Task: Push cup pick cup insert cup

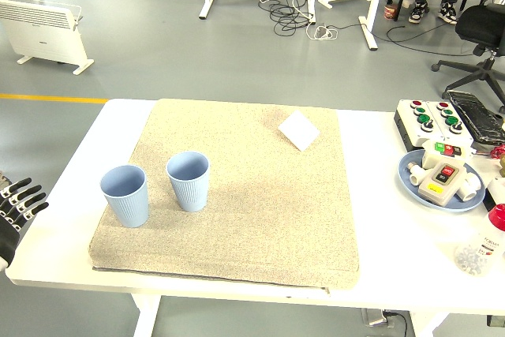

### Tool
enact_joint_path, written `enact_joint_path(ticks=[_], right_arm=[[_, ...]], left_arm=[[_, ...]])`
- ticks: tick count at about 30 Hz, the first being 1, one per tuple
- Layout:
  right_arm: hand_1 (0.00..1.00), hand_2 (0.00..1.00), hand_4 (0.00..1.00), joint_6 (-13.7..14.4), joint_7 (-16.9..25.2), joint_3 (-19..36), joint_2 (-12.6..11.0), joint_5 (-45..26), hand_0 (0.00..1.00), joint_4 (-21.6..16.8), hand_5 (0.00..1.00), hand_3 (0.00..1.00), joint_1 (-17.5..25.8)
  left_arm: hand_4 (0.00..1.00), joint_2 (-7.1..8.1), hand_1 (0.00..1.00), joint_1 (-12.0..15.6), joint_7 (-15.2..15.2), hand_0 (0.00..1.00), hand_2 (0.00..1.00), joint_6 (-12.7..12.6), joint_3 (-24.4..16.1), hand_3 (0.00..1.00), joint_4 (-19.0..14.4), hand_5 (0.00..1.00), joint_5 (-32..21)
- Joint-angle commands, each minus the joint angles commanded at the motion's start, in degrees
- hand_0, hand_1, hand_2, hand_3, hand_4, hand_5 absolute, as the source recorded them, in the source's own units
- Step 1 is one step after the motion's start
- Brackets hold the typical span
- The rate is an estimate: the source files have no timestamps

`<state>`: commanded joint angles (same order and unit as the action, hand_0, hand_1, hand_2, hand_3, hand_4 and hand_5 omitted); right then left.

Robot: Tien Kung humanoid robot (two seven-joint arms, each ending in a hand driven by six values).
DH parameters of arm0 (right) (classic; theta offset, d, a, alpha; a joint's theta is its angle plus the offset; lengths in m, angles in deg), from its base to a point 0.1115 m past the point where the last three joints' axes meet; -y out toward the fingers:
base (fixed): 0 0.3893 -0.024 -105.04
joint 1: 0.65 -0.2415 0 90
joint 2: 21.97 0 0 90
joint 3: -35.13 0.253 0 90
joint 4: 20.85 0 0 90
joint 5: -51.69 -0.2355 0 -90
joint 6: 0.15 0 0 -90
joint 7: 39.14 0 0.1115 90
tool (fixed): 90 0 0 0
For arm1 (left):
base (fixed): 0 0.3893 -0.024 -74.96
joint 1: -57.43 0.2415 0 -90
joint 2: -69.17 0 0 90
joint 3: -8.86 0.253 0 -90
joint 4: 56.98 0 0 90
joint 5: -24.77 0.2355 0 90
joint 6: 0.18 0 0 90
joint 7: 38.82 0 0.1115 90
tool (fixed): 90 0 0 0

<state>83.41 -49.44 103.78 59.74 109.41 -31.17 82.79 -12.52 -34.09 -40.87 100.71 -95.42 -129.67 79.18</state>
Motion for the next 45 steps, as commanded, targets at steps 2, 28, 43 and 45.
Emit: enact_joint_path(ticks=[2, 28, 43, 45], right_arm=[[0.708, 0.723, 0.169, 0.0, 0.0, -0.01, 0.0, 0.03, 0.786, 0.0, 0.493, 0.589, -0.01], [0.706, 0.723, 0.167, -0.01, -0.27, 0.01, 0.1, 0.42, 0.786, 0.0, 0.5, 0.589, -0.12], [0.705, 0.723, 0.164, 0.0, -0.36, -0.03, 0.09, 0.49, 0.786, 0.0, 0.504, 0.588, -0.27], [0.705, 0.723, 0.164, -0.01, -0.39, -0.08, 0.08, 0.45, 0.786, 0.0, 0.504, 0.588, -0.24]], left_arm=[[0.684, 0.12, 0.586, 0.21, -0.18, 0.493, 0.554, 0.4, 0.4, 0.565, -0.26, 0.998, 0.5], [0.656, 1.67, 0.483, 3.6, -5.94, 0.454, 0.472, 2.21, 8.63, 0.464, -2.91, 0.998, 5.11], [0.636, 4.49, 0.504, 4.04, -9.35, 0.484, 0.472, 2.9, 16.12, 0.446, -4.94, 0.998, 11.34], [0.636, 4.37, 0.504, 3.64, -9.68, 0.484, 0.472, 2.73, 17.05, 0.446, -4.64, 0.998, 13.03]])
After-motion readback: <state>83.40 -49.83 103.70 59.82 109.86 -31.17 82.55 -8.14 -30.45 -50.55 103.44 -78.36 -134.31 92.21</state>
